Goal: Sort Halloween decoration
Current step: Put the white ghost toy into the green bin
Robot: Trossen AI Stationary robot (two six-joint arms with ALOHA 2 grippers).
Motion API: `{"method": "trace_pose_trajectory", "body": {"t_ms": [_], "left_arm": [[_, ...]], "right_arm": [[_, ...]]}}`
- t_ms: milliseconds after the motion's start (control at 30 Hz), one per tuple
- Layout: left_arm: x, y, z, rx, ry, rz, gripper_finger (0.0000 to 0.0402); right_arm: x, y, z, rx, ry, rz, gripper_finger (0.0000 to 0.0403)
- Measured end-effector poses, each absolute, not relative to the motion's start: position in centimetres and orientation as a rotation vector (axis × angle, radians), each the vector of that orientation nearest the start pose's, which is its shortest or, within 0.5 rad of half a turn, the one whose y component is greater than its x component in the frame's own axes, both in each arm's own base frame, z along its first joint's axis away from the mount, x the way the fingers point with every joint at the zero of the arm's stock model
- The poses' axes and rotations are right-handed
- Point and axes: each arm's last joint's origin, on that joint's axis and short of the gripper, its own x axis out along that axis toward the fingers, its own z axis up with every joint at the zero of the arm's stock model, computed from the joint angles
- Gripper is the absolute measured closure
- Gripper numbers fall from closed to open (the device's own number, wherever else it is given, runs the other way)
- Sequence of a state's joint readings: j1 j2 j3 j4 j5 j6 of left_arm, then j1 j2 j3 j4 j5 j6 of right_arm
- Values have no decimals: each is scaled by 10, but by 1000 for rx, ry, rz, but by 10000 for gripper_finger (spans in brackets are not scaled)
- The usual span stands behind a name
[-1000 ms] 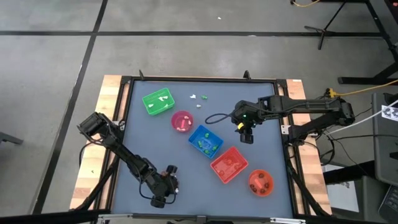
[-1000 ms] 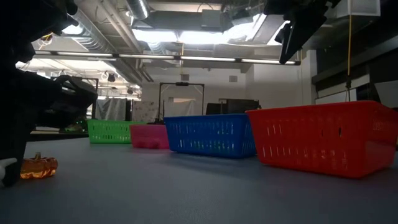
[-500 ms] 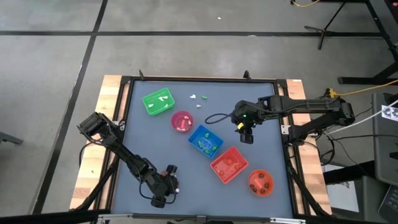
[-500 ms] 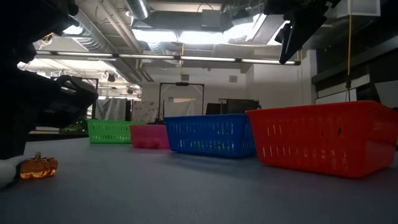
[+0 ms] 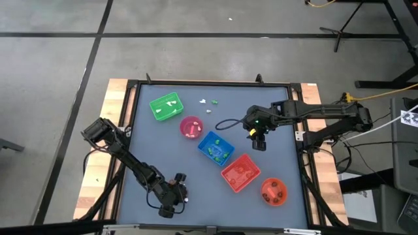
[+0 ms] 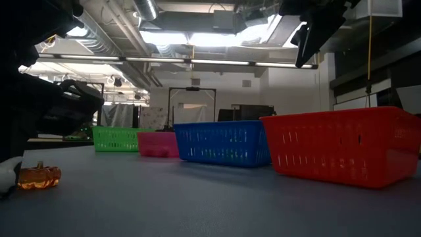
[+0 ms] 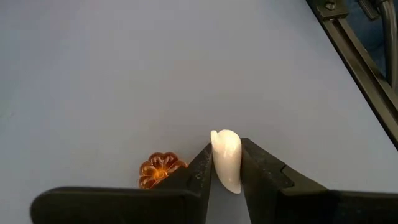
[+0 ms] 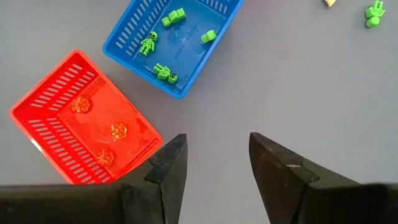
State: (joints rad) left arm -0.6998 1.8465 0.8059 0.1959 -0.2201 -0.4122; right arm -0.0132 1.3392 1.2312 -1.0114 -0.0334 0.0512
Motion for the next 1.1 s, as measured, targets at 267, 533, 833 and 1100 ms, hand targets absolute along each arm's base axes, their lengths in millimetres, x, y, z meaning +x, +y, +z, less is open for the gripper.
{"method": "trace_pose_trajectory", "body": {"t_ms": [267, 533, 833, 1100], "left_arm": [[258, -209, 106, -17, 819, -289, 352], [258, -209, 106, -18, 816, -290, 363], [260, -210, 108, -31, 793, -295, 363], [265, -204, 124, -58, 728, -259, 363]], "right_arm": [[252, -2, 307, 72, 1119, -10, 233], [252, -2, 307, 72, 1119, -10, 233], [252, -2, 307, 71, 1119, -11, 233], [252, -2, 307, 71, 1114, -10, 233]]}}
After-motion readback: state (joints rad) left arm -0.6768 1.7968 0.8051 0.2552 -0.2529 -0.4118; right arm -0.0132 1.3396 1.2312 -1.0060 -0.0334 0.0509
